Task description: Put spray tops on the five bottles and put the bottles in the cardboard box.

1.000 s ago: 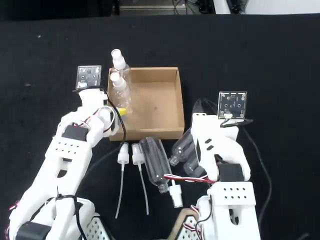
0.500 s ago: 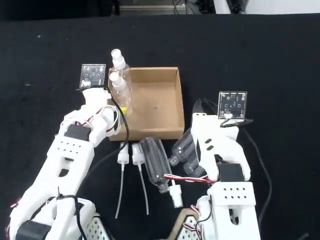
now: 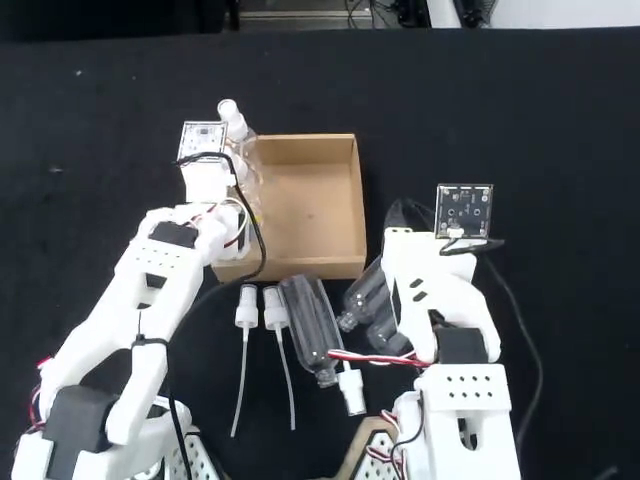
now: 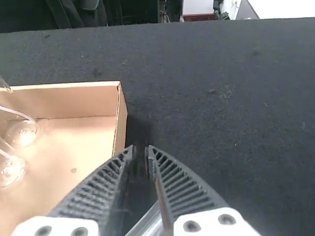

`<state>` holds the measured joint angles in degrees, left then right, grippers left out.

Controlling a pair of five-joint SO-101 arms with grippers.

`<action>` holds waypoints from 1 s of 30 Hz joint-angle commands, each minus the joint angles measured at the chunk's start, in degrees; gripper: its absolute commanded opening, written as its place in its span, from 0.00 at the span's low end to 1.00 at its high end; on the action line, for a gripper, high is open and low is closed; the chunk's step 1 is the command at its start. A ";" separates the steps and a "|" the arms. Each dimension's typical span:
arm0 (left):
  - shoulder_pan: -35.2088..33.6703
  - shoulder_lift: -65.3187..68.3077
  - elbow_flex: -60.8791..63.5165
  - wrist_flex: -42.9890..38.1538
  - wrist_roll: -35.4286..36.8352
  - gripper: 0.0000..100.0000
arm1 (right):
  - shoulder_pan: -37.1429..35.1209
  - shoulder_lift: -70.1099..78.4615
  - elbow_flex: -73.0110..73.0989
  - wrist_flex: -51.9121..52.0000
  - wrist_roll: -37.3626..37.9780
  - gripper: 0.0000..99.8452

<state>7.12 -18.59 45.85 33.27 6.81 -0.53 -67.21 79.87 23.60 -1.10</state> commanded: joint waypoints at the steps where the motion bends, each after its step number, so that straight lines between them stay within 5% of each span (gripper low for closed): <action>1: 0.13 0.00 -1.10 -4.31 -0.26 0.18 | 0.97 -1.54 -0.57 -1.67 0.18 0.03; 30: -1.89 0.18 -1.89 -7.03 -0.44 0.18 | 0.97 -1.54 -0.40 -1.67 0.18 0.03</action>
<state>6.51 -18.07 45.93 27.56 6.81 -0.53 -67.21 79.87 23.60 -1.10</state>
